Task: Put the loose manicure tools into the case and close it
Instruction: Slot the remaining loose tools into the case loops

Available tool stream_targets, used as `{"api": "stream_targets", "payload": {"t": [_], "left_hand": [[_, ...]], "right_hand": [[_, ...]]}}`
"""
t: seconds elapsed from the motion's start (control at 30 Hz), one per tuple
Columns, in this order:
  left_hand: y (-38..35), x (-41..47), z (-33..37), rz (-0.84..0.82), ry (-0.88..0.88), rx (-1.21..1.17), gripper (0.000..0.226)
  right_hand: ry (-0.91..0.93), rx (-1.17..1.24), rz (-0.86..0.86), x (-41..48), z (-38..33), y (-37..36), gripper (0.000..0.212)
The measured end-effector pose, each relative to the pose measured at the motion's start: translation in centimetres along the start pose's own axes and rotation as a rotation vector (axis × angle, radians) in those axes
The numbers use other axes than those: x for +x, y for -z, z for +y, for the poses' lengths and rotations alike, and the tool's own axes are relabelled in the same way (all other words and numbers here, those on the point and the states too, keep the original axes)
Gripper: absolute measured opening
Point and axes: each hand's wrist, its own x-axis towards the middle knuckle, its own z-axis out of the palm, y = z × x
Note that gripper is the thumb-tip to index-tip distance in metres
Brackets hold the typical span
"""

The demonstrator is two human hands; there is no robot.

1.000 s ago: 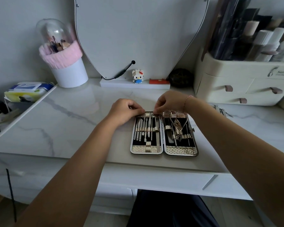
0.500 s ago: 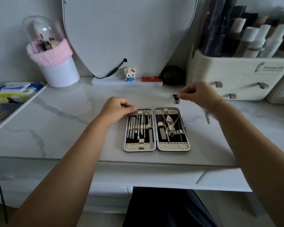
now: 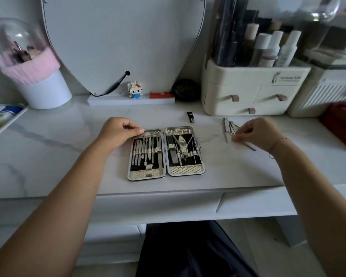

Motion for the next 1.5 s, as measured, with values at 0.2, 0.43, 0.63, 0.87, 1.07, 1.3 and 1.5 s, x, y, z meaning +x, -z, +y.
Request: {"api": "stream_targets", "payload": {"t": [0.2,0.43,0.63,0.87,1.07,1.3,1.5], "left_hand": [[-0.1,-0.3,0.2,0.012,0.014,0.011,0.012],[0.0,-0.4,0.5,0.012,0.021,-0.001,0.009],[0.1,-0.2,0.2,0.006,0.024,-0.019,0.010],[0.0,-0.2,0.2,-0.006,0.033,-0.054,0.011],[0.1,-0.1,0.0,-0.009,0.035,-0.047,0.011],[0.2,0.0,-0.1,-0.006,0.048,-0.059,0.011],[0.1,0.0,-0.1,-0.005,0.047,-0.067,0.010]], "right_hand": [[-0.008,0.000,-0.026,-0.2,-0.1,-0.4,0.013],[0.002,-0.163,-0.121,-0.4,-1.0,-0.1,0.028],[0.070,-0.022,-0.102,-0.7,-3.1,-0.1,0.031],[0.026,0.649,-0.255,0.7,-7.7,-2.8,0.018],[-0.038,0.718,-0.275,1.4,-8.9,-4.7,0.022],[-0.025,0.718,-0.138,0.8,-9.1,-5.4,0.008],[-0.105,0.809,-0.103,0.8,-9.2,-5.9,0.016]]}}
